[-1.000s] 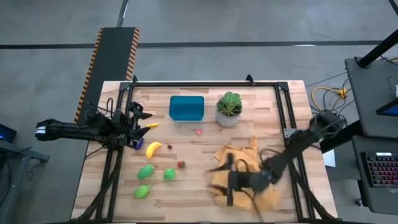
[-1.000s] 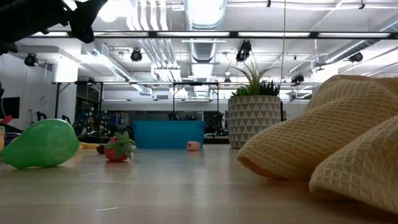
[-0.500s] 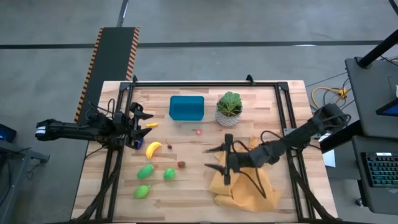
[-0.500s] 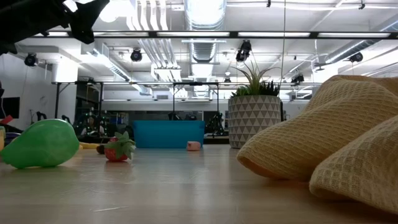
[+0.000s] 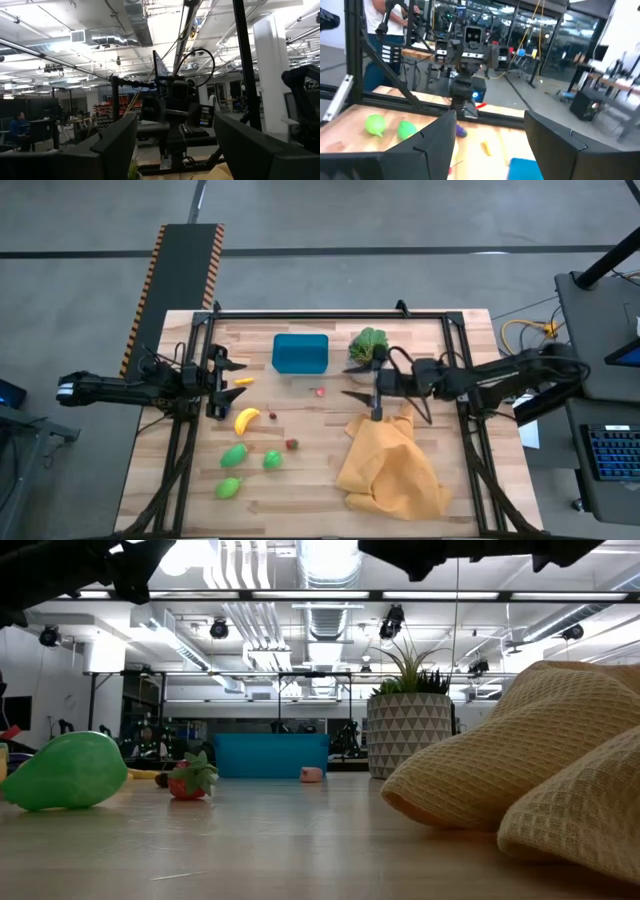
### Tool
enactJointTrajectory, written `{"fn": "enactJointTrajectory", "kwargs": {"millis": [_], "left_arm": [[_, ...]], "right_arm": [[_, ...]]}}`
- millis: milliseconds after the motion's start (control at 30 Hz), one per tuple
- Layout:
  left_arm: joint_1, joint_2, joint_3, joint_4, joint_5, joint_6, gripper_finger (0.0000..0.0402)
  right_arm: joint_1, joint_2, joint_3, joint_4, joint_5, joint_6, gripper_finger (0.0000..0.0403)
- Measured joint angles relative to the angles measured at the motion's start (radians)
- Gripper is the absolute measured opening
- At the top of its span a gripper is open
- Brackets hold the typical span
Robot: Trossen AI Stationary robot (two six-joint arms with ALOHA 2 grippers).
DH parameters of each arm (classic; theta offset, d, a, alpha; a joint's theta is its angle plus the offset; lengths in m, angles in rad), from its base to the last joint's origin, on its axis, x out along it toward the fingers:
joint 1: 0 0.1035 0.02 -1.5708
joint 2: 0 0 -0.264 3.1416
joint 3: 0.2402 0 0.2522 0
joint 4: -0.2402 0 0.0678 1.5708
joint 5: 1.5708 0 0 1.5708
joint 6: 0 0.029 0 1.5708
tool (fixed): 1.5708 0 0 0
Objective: Pick and placing Produce into tupperware
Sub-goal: Put the pink peach into the blue bin
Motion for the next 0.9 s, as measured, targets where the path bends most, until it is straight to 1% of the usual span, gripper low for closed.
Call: {"fn": "enactJointTrajectory", "kwargs": {"millis": [100, 167, 267, 333, 467, 567, 667, 767, 833, 900], "left_arm": [[0.0, 0.0, 0.0, 0.002, -0.002, -0.001, 0.025], [0.0, -0.001, 0.001, 0.001, -0.002, -0.01, 0.025], [0.0, 0.004, 0.001, -0.001, -0.002, -0.032, 0.025], [0.0, 0.013, 0.001, 0.002, -0.004, -0.012, 0.025], [0.002, 0.02, 0.003, 0.006, -0.034, 0.016, 0.025], [0.001, 0.017, 0.002, -0.029, -0.033, 0.001, 0.025], [0.001, 0.024, 0.004, -0.041, -0.033, -0.001, 0.025], [0.001, 0.026, 0.008, -0.104, -0.04, -0.001, 0.025], [0.002, 0.025, 0.018, -0.172, -0.08, 0.014, 0.025], [0.002, 0.025, 0.032, -0.233, -0.147, 0.053, 0.025]], "right_arm": [[-0.034, -0.013, 0.0, -0.001, -0.002, -0.023, 0.0226], [-0.05, -0.009, 0.001, 0.0, 0.001, 0.03, 0.0226], [-0.055, 0.015, 0.002, -0.026, 0.001, 0.15, 0.0226], [-0.055, 0.031, 0.001, -0.067, 0.0, 0.182, 0.0226], [-0.055, 0.08, 0.001, -0.085, 0.0, 0.159, 0.0226], [-0.055, 0.119, 0.009, -0.084, 0.001, 0.159, 0.0226], [-0.055, 0.155, 0.016, -0.087, 0.001, 0.113, 0.0226], [-0.055, 0.19, 0.023, -0.087, 0.001, 0.102, 0.0226], [-0.057, 0.209, 0.028, -0.085, 0.001, 0.101, 0.0226], [-0.061, 0.228, 0.032, -0.086, 0.001, 0.101, 0.0226]]}}
